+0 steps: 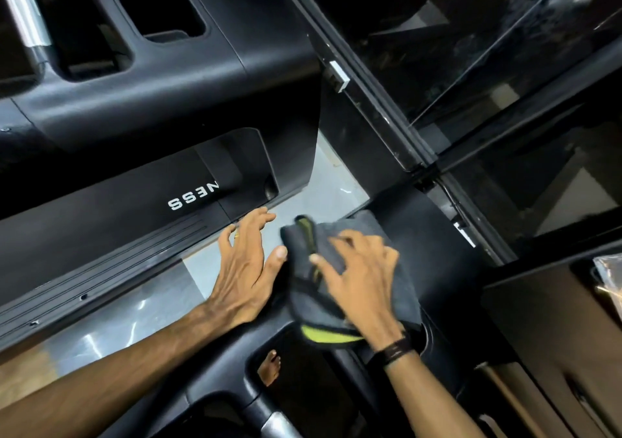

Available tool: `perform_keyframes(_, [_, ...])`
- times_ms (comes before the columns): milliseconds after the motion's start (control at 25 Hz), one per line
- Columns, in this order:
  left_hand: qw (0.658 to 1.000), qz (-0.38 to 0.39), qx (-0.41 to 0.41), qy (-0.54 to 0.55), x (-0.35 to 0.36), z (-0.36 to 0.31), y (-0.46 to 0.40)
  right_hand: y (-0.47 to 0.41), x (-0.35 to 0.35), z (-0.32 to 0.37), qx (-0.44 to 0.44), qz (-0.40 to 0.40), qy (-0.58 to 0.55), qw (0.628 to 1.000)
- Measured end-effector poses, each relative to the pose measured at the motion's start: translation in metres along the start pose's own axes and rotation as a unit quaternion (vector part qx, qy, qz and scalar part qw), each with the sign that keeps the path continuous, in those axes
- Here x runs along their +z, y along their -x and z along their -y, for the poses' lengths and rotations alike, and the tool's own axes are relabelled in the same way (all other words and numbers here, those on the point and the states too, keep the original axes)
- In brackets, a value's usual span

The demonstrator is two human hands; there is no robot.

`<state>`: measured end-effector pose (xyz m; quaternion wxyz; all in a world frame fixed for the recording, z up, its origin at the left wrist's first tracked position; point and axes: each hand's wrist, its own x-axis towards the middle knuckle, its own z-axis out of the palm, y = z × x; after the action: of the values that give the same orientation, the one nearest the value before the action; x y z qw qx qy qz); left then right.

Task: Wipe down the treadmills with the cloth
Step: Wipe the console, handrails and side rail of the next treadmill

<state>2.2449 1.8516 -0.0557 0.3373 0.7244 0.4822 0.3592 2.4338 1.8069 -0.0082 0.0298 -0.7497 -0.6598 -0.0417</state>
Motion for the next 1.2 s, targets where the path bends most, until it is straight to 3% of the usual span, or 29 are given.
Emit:
perform_keyframes(80, [1.0, 0.004, -0.002, 0.009, 0.002, -0.003, -0.008, -0.022, -0.002, -0.06, 0.147, -0.043, 0.056, 0.987])
perform_keyframes(200, [1.0, 0.003, 0.003, 0.01, 0.009, -0.006, -0.015, -0.099, 0.0, -0.107, 0.319, 0.012, 0.062, 0.946])
perform_keyframes(280, [1.0, 0.003, 0.002, 0.005, 0.011, -0.007, -0.019, -0.146, 0.01, -0.096, 0.285, 0.115, 0.068, 0.949])
perform_keyframes(400, [1.0, -0.007, 0.001, 0.012, 0.01, -0.012, -0.028, -0.135, 0.023, -0.033, 0.101, 0.213, 0.031, 0.971])
perform_keyframes(440, [1.0, -0.013, -0.002, 0.02, 0.009, -0.013, -0.033, -0.107, 0.021, -0.014, 0.054, 0.208, 0.016, 0.977])
perform_keyframes(520, [0.999, -0.025, -0.017, 0.03, 0.005, -0.012, -0.04, -0.043, 0.011, -0.002, 0.009, 0.126, -0.034, 0.991])
perform_keyframes(600, [0.999, -0.03, -0.03, 0.033, 0.002, -0.007, -0.041, -0.025, 0.008, -0.032, 0.049, 0.04, -0.048, 0.997])
perform_keyframes(640, [0.999, -0.027, -0.033, 0.032, 0.001, -0.004, -0.039, -0.036, 0.009, -0.057, 0.115, 0.026, -0.025, 0.993])
perform_keyframes(760, [0.999, -0.023, -0.037, 0.025, 0.001, -0.004, -0.031, -0.114, 0.005, -0.097, 0.287, 0.093, 0.022, 0.953])
perform_keyframes(840, [0.999, -0.011, -0.033, 0.026, 0.005, -0.009, -0.027, -0.146, 0.012, -0.077, 0.242, 0.17, 0.05, 0.954])
perform_keyframes(920, [0.999, -0.002, -0.02, 0.03, 0.009, -0.014, -0.028, -0.13, 0.018, -0.035, 0.127, 0.202, 0.05, 0.97])
perform_keyframes(1040, [0.999, -0.004, -0.023, 0.036, 0.01, -0.014, -0.035, -0.041, 0.008, 0.002, 0.026, 0.113, -0.03, 0.993])
perform_keyframes(1120, [0.999, -0.002, -0.024, 0.044, 0.01, -0.012, -0.036, -0.012, 0.003, -0.018, 0.038, 0.06, -0.054, 0.996])
perform_keyframes(1200, [0.999, 0.008, -0.014, 0.041, 0.01, -0.013, -0.033, -0.039, 0.006, -0.059, 0.096, 0.045, -0.05, 0.993])
